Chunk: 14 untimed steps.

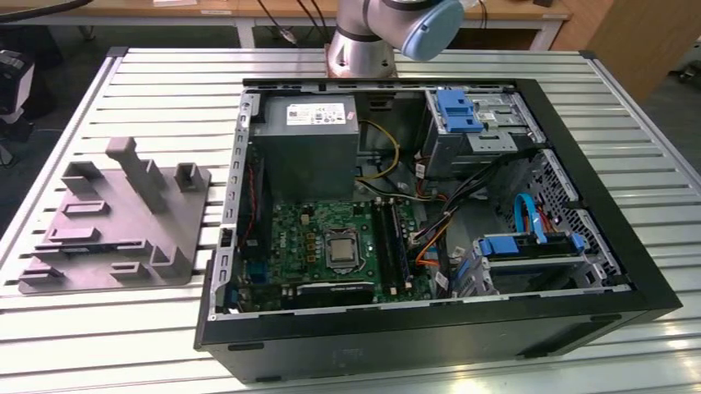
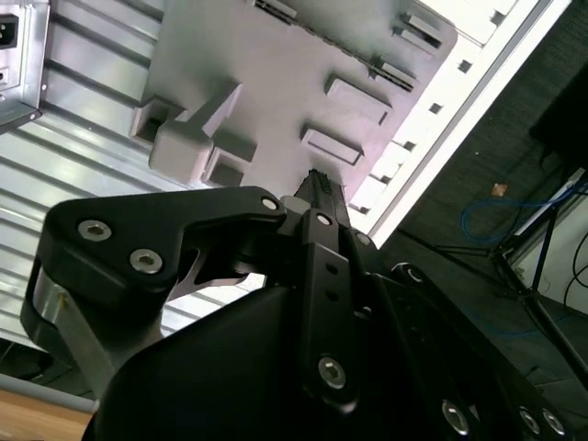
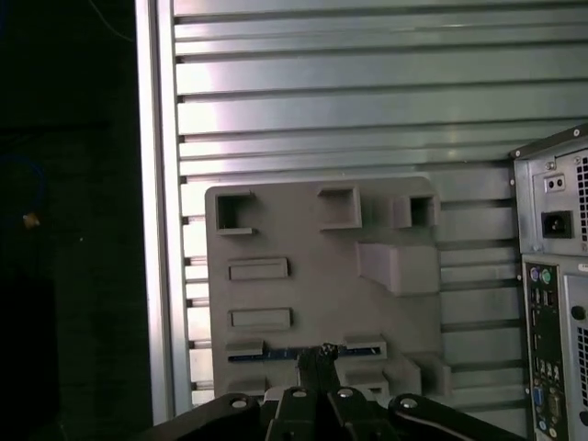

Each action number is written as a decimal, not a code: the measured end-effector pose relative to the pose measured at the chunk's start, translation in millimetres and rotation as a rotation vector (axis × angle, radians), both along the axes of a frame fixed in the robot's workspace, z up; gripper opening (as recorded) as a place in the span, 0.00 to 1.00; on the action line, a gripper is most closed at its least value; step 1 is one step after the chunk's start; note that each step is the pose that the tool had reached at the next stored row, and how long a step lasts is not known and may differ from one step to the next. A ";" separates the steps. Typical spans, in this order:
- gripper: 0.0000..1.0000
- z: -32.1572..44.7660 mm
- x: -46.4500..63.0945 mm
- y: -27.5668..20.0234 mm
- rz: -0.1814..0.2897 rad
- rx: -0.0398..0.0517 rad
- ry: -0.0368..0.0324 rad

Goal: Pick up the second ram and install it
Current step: 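Reach for the second ram, then pick up the second ram and move it above second insertion slot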

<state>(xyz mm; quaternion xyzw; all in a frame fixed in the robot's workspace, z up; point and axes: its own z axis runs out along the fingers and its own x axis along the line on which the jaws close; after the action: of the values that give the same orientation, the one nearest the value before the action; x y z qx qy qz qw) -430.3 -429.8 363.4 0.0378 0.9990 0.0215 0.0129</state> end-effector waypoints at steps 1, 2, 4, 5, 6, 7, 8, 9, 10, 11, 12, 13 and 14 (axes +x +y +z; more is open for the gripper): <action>0.10 -1.9 -0.1 -4.5 0.000 0.0000 0.0000; 0.10 -7.4 -0.1 -13.7 0.000 -0.0002 0.0004; 0.10 -7.5 -0.1 -13.7 0.000 0.0000 0.0003; 0.10 -7.5 -0.1 -13.7 0.000 -0.0001 0.0004; 0.10 -7.5 -0.1 -13.7 0.000 -0.0001 0.0005; 0.10 -7.7 -0.1 -13.7 0.000 -0.0001 0.0004; 0.10 -7.9 -0.1 -13.8 0.000 -0.0001 0.0004; 0.10 -8.0 -0.1 -13.8 0.000 0.0000 0.0004; 0.10 -8.0 -0.1 -13.7 0.000 -0.0001 0.0004; 0.10 -8.0 -0.1 -13.8 0.000 -0.0001 0.0004; 0.10 -8.0 -0.1 -13.8 0.000 -0.0001 0.0004; 0.10 -8.1 -0.1 -13.8 0.000 0.0000 0.0004; 0.10 -8.2 -0.1 -13.8 0.001 0.0000 0.0003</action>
<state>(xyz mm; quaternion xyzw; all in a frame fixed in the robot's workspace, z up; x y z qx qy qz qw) -430.4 -443.6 355.2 0.0376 0.9990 0.0215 0.0127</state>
